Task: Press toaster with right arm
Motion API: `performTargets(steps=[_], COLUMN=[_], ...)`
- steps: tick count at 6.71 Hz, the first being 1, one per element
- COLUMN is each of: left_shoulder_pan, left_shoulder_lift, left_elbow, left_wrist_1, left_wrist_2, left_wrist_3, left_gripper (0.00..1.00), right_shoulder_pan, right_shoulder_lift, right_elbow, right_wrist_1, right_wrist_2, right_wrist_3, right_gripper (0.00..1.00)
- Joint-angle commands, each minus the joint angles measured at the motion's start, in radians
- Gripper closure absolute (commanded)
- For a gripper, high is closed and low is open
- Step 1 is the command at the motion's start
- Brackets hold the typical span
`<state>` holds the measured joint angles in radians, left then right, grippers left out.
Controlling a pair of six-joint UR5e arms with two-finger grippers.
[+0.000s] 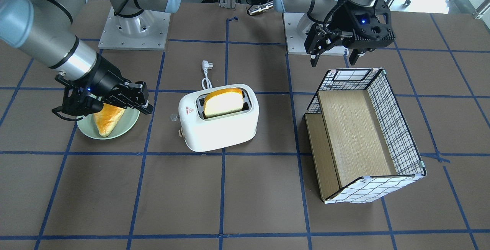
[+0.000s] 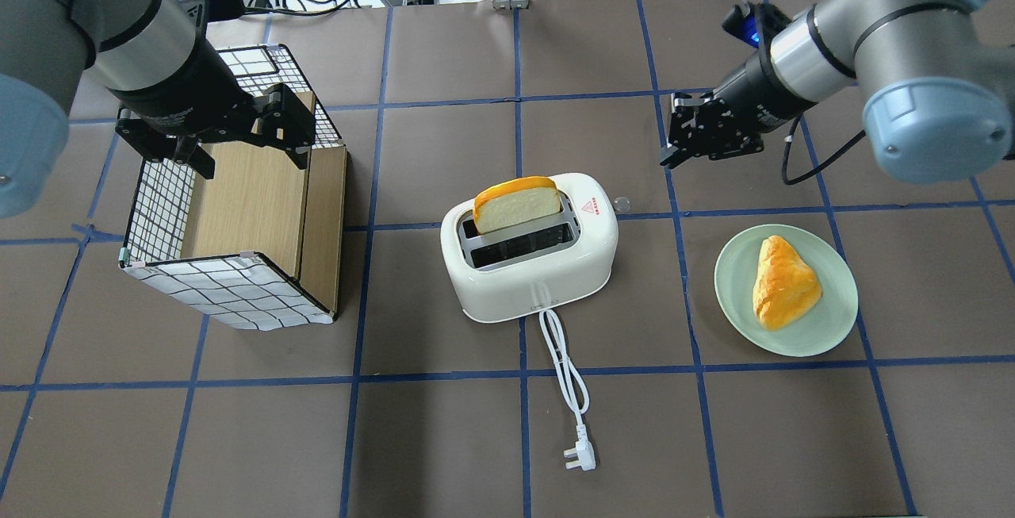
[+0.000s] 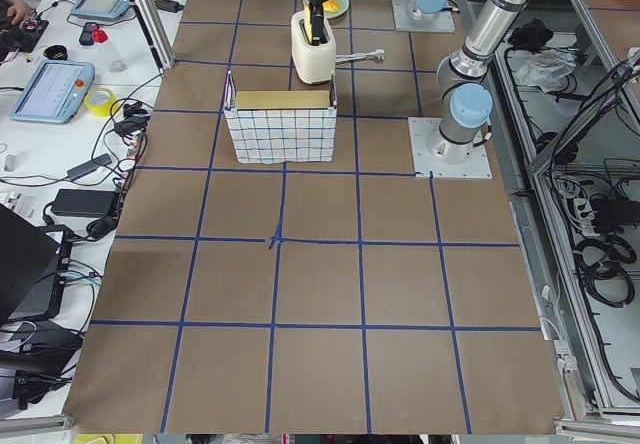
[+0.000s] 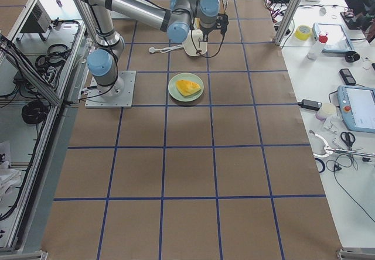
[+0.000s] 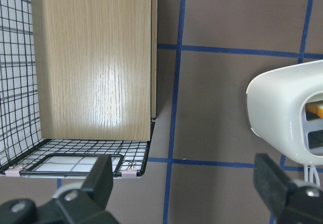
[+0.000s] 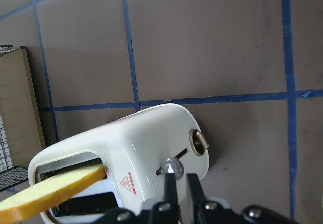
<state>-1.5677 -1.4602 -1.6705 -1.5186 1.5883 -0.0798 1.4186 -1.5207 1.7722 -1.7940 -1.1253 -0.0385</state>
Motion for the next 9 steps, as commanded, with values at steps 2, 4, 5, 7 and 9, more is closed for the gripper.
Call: performTargets(steps=[2, 4, 5, 7, 9], left_shoulder_pan=[0.000, 0.000, 0.000, 0.000, 0.000], left_shoulder_lift=[0.000, 0.000, 0.000, 0.000, 0.000], left_elbow=[0.000, 0.000, 0.000, 0.000, 0.000], left_wrist_1=[0.000, 0.000, 0.000, 0.000, 0.000], left_wrist_2=[-0.001, -0.001, -0.001, 0.001, -0.001], left_wrist_3=[0.000, 0.000, 0.000, 0.000, 0.000], left_gripper=[0.00, 0.00, 0.00, 0.00, 0.00], right_shoulder_pan=[0.049, 0.142, 0.181, 0.184, 0.184], right_shoulder_lift=[-0.027, -0.018, -0.013, -0.013, -0.013], right_elbow=[-0.346, -0.366, -0.359, -0.349, -0.349], right_wrist_1=[0.357, 0.354, 0.344, 0.325, 0.292], right_wrist_2=[-0.378, -0.505, -0.507, -0.493, -0.495], right_wrist_3=[0.064, 0.190, 0.218, 0.203, 0.201], right_gripper=[0.34, 0.30, 0.30, 0.29, 0.24])
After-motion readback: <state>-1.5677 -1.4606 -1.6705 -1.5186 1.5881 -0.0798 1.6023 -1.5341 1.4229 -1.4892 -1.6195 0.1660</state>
